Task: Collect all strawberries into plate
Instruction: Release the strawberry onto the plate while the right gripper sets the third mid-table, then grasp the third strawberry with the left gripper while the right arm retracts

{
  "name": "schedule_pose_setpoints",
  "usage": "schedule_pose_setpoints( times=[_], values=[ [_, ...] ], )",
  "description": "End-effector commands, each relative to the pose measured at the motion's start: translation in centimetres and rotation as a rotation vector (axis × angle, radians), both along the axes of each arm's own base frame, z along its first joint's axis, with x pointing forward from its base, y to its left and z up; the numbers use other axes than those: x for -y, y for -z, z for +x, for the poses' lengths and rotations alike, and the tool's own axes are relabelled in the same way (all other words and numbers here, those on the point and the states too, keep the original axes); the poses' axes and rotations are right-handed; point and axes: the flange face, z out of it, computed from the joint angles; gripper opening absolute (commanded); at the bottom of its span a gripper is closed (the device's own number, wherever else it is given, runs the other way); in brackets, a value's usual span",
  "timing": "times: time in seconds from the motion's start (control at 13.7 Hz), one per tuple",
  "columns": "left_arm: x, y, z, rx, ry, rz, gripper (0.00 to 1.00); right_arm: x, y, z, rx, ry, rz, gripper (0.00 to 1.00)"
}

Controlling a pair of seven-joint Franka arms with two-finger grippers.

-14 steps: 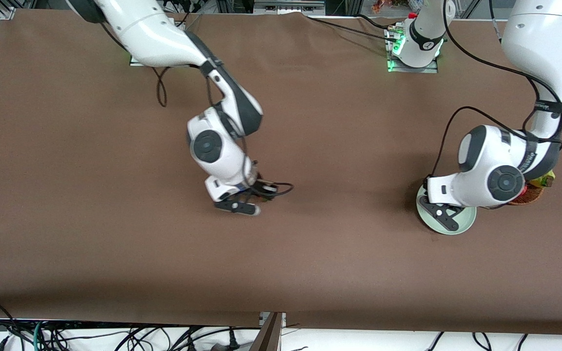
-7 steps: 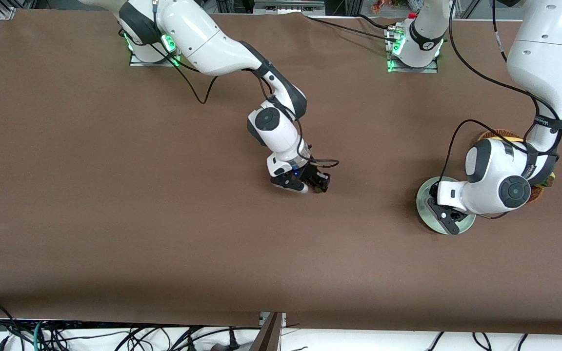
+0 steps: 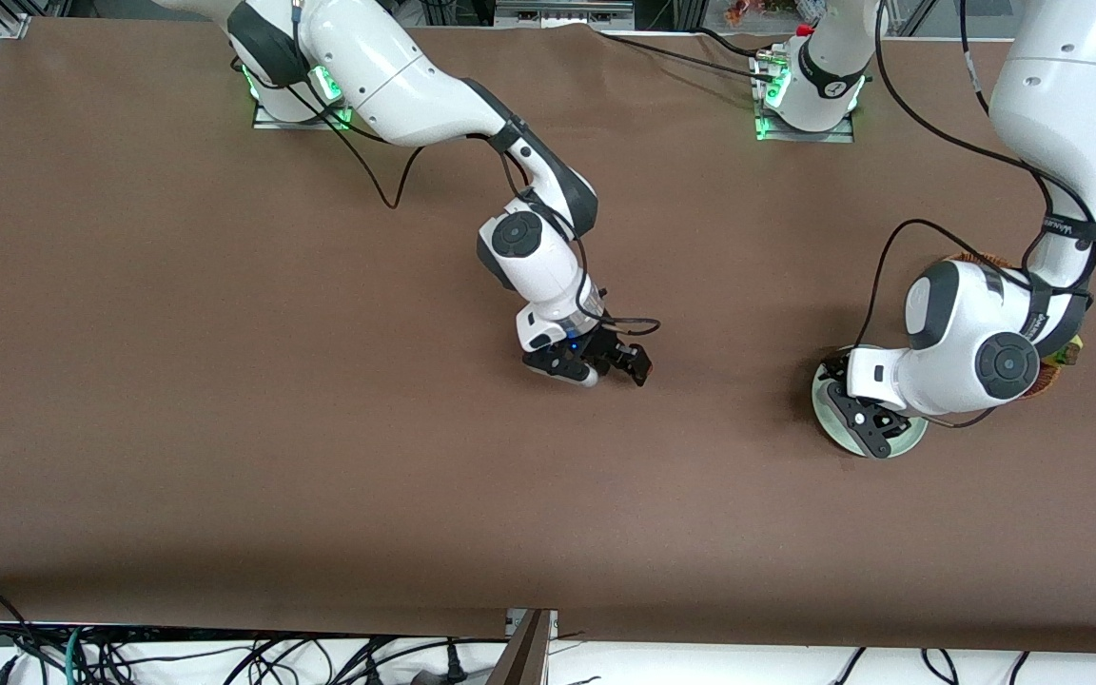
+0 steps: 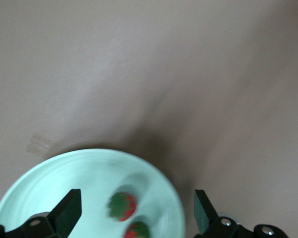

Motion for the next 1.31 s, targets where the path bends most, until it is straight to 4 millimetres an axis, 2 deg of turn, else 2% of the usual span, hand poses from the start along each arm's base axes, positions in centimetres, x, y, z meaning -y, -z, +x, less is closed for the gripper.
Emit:
schedule_pose_setpoints(
  times=[0.0, 0.15, 0.29, 0.51, 0.58, 0.73, 0.8, 0.87, 1.02, 1.24],
  values=[
    [3.8, -2.6, -1.1, -0.045, -0.138, -0.003, 1.0, 3.8, -5.2, 3.0, -0.052, -0.028, -0.087, 0.79],
    [8.0, -2.1, -1.9, -0.066, -0.241, 0.008, 1.0, 8.1, -9.5, 5.3, -0.102, -0.093, -0.159, 0.81],
    [13.3, -2.0, -2.7, -0.054, -0.342, 0.025, 1.0, 12.9, -13.7, 7.0, -0.151, -0.164, -0.214, 0.81],
    [20.4, 0.6, -4.2, -0.028, -0.497, 0.015, 1.0, 20.3, -19.6, 8.8, -0.194, -0.27, -0.254, 0.82],
    [22.1, 1.6, -4.6, -0.024, -0.554, 0.008, 1.0, 22.6, -21.0, 9.0, -0.211, -0.304, -0.267, 0.82],
    [24.4, 2.9, -5.3, 0.003, -0.606, -0.026, 1.0, 26.7, -23.8, 9.2, -0.237, -0.375, -0.285, 0.82],
    [25.4, 4.5, -5.9, 0.018, -0.602, -0.01, 1.0, 29.5, -25.9, 8.9, -0.251, -0.414, -0.293, 0.82],
    [26.6, 4.9, -6.4, 0.048, -0.626, -0.007, 1.0, 31.2, -27.2, 8.8, -0.259, -0.433, -0.296, 0.83],
    [28.5, 5.9, -7.6, 0.075, -0.679, 0.036, 1.0, 33.3, -30.0, 7.9, -0.26, -0.454, -0.307, 0.84],
    [29.1, 6.6, -8.0, 0.085, -0.674, 0.052, 1.0, 35.5, -32.7, 6.7, -0.269, -0.461, -0.331, 0.85]
  ],
)
